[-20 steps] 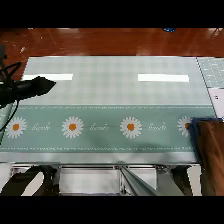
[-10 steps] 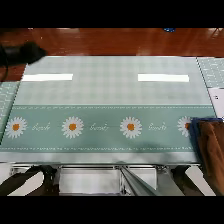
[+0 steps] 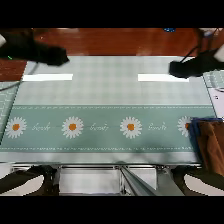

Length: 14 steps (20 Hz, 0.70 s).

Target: Fold the shirts.

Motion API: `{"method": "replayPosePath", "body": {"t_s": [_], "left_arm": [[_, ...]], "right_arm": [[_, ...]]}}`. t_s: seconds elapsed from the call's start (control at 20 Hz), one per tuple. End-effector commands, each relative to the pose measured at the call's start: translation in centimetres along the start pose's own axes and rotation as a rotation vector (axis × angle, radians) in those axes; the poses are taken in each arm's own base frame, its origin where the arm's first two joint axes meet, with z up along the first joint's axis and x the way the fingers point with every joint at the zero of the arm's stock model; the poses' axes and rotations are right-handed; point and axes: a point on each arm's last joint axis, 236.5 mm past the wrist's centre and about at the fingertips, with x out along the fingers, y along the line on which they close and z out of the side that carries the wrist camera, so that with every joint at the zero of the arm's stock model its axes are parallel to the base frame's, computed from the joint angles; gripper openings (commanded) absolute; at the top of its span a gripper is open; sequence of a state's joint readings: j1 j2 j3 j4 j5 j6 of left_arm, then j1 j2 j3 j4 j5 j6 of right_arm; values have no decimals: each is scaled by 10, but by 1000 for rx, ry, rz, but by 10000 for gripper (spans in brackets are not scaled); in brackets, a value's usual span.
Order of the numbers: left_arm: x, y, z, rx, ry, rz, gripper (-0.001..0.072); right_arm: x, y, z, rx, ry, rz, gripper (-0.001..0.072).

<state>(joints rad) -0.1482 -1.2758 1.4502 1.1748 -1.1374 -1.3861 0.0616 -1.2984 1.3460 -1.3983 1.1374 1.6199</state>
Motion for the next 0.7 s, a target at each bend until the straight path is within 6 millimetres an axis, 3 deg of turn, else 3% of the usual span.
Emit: {"method": "replayPosePath", "body": {"t_s": [0.0,0.2,0.65], "left_arm": [[54,34,-82,-53,226,122,22],[57,34,-87,-87,245,120,22],[61,35,-89,-90,252,118,22]], "right_arm": [[59,11,-53,-99,178,-103,28],[53,13,-42,-105,135,-102,28],[52,13,-41,-105,132,-101,28]]}}
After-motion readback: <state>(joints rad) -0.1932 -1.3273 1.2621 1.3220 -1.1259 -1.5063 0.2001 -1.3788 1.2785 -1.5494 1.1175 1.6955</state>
